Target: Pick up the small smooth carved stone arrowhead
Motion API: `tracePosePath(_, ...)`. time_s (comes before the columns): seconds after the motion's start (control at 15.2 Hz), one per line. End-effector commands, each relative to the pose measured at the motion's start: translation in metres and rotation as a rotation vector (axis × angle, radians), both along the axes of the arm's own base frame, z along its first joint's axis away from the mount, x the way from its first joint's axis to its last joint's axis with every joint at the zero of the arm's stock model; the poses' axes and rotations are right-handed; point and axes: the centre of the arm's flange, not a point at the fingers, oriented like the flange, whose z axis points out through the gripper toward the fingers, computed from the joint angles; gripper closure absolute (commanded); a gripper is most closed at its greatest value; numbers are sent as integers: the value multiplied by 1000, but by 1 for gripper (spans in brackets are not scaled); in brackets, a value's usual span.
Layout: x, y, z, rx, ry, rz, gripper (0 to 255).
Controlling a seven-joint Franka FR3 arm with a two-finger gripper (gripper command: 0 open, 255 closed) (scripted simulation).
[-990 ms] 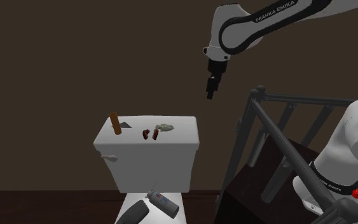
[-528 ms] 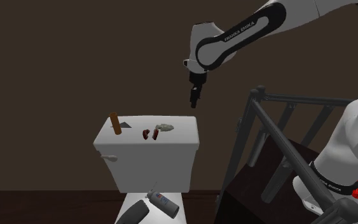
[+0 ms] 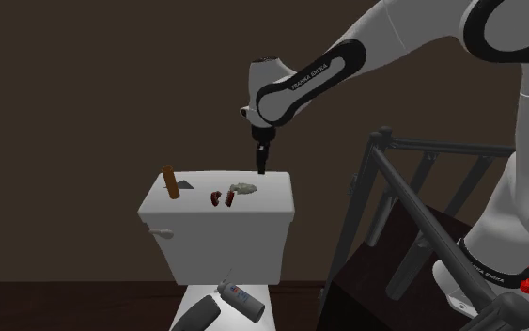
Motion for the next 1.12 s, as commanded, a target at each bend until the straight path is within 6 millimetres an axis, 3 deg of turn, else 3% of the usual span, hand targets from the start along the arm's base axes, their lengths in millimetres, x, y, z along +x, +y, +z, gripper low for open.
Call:
tracePosePath(0.0,14,17,-20,-3,-1,45,0)
tracePosePath(0.33,41,57,-55,-10,-2,142,0)
tracePosePath(0.92,41,57,-95,-10,-2,142,0)
tracePosePath(0.99,41,57,-94,-10,-2,142,255)
tracePosePath(1.06,41,57,-94,-10,-2,142,255)
